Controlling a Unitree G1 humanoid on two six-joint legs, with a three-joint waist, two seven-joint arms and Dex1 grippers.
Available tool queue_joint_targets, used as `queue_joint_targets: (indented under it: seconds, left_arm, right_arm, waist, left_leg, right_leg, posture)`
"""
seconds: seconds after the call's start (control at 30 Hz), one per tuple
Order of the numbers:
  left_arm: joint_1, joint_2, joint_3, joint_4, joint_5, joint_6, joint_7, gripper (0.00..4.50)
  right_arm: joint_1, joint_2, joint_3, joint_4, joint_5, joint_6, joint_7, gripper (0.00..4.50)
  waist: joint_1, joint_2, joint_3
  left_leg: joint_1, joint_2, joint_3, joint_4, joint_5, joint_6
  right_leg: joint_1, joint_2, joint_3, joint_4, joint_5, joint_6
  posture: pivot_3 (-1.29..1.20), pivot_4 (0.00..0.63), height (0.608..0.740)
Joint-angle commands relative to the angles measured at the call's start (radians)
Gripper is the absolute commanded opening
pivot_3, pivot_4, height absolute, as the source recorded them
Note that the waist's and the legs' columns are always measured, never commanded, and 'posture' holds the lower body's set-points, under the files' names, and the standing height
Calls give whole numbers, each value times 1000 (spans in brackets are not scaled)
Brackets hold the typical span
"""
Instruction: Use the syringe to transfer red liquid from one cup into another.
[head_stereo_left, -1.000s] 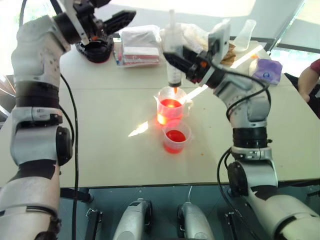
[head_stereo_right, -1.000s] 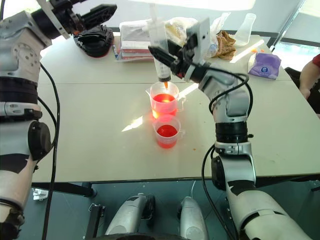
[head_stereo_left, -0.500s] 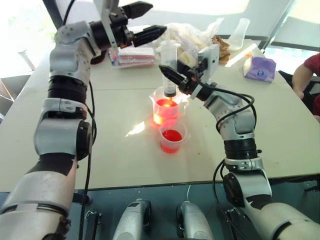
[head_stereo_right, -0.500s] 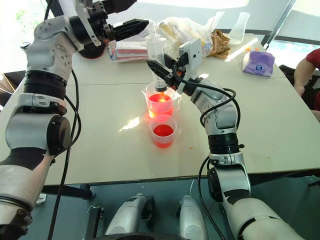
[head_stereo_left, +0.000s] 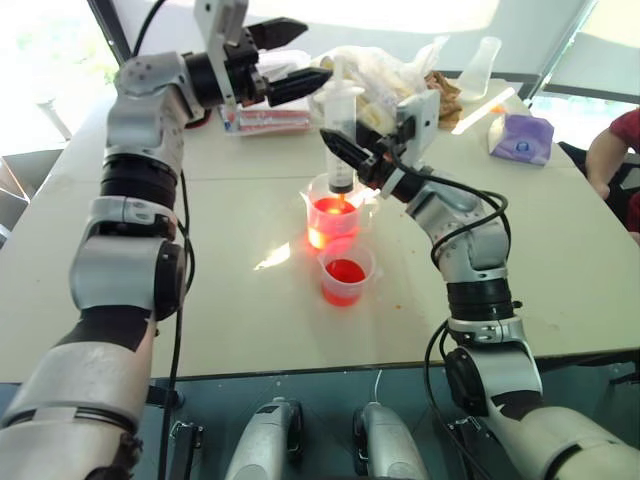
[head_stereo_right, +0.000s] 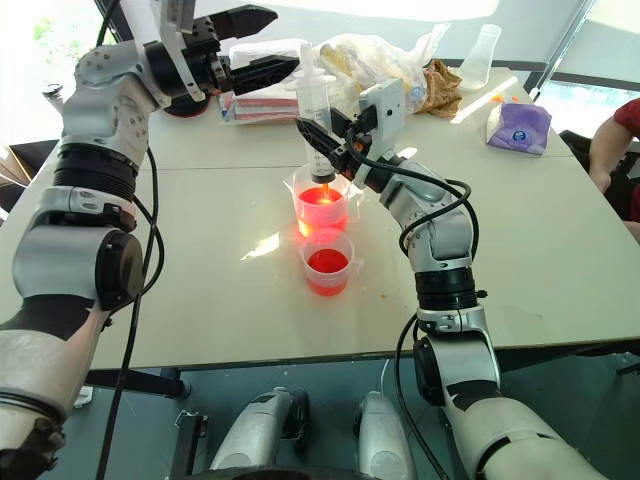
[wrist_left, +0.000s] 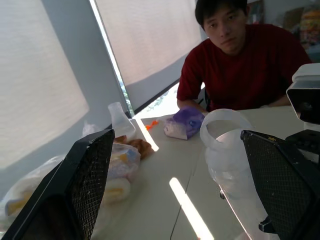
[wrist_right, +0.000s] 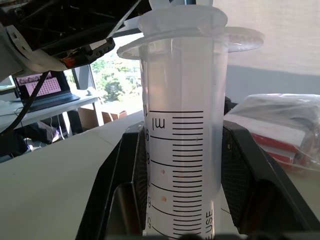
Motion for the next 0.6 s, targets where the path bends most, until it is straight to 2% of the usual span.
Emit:
queue_joint_targets:
  seconds: [0.03, 0.47, 0.6]
  left_arm:
    - [-27, 13, 29, -18, -6, -9, 13, 4247]
    - [-21, -34, 12, -3, 11, -29, 2, 4247]
    - [-20, -61, -35, 43, 74, -107, 1, 4247]
  right_arm:
    - [-7, 0, 0, -59, 23, -18, 4, 1413]
    - [7, 10, 27, -72, 23, -16, 7, 1413]
    - [24, 11, 50, -78, 14, -23, 17, 1413]
  waist:
    - [2, 0, 0]
    - [3, 0, 0]
    - [2, 0, 0]
  left_leg:
    - [0, 0, 0, 0, 0, 0]
    - [0, 0, 0, 1, 0, 0]
    - [0, 0, 0, 2, 0, 0]
  right_leg:
    - [0, 0, 0, 0, 0, 0]
    - [0, 0, 0, 0, 0, 0]
    - [0, 0, 0, 0, 0, 0]
  posture:
    - [0, 150, 740]
    - [0, 150, 740]
    - [0, 150, 740]
